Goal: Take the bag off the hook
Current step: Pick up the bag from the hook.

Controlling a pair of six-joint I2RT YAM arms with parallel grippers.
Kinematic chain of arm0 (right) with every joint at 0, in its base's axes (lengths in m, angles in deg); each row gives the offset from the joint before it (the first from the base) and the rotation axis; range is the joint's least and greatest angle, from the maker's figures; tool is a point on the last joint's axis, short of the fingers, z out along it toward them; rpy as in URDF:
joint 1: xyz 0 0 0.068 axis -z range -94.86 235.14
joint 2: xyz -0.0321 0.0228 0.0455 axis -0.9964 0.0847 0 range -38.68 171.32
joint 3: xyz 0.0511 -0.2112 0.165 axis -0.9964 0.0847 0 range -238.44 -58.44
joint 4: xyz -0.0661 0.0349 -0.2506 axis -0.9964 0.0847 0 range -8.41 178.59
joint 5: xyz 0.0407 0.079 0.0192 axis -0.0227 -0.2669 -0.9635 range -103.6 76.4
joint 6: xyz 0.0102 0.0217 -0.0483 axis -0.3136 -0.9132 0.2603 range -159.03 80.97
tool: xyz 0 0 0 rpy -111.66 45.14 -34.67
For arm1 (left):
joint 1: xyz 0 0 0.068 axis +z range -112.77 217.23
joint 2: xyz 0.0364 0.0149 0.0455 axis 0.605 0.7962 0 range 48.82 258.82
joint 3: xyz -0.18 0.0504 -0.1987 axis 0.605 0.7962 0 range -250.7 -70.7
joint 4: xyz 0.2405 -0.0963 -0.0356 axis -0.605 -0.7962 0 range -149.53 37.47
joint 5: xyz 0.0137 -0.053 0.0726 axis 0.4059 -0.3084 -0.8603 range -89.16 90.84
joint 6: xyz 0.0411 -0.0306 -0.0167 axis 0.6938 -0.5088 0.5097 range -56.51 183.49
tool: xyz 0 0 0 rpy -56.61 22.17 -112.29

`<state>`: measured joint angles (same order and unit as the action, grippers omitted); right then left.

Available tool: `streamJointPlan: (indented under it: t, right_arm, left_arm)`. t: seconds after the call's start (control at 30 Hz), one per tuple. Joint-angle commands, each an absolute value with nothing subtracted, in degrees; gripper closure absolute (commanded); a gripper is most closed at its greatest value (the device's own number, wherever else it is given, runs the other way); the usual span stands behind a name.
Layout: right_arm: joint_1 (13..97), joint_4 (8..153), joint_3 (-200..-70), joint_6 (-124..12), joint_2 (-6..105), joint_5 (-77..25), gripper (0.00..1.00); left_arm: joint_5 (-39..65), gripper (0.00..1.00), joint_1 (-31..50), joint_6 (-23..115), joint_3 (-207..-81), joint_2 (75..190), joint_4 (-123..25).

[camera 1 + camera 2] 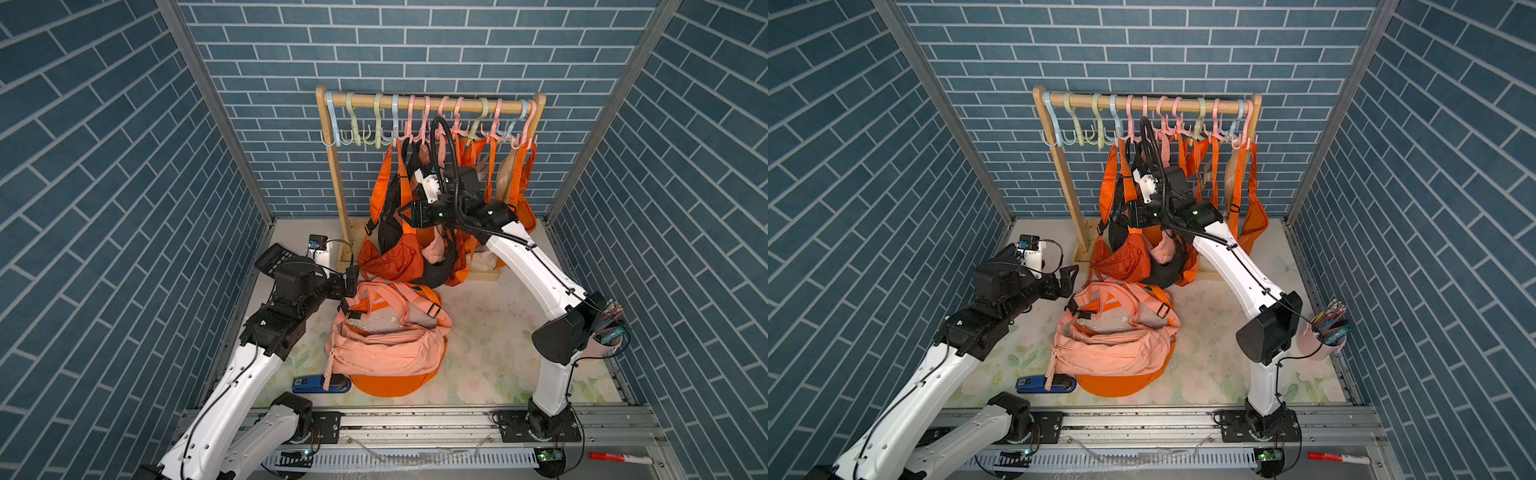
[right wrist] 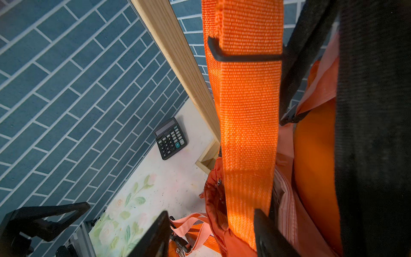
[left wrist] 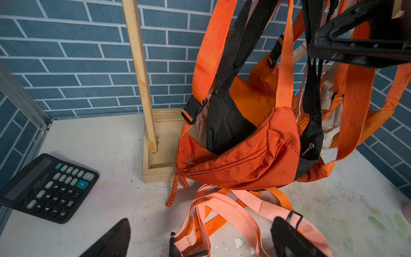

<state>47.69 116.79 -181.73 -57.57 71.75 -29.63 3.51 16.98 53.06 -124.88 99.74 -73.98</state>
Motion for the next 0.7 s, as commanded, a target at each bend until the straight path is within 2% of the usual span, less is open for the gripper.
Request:
streamJointPlan:
  t: [0.0, 0.3, 0.67]
  right_arm:
    - [48.0, 118.4, -184.9, -55.9, 74.4, -30.8, 0.41]
    - [48.7, 120.2, -193.0, -56.6, 80.2, -32.2, 0.41]
    - [49.3, 124.5, -197.8, -54.5, 82.5, -27.9, 0.41]
  left_arm:
    - [5.1, 0.01, 17.5, 53.9, -125.4, 100.1, -73.1]
    - [6.1, 0.01, 18.0, 54.3, -125.2, 100.6, -73.1]
    - [6.8, 0.01, 18.0, 54.2, -124.8, 100.5, -73.0]
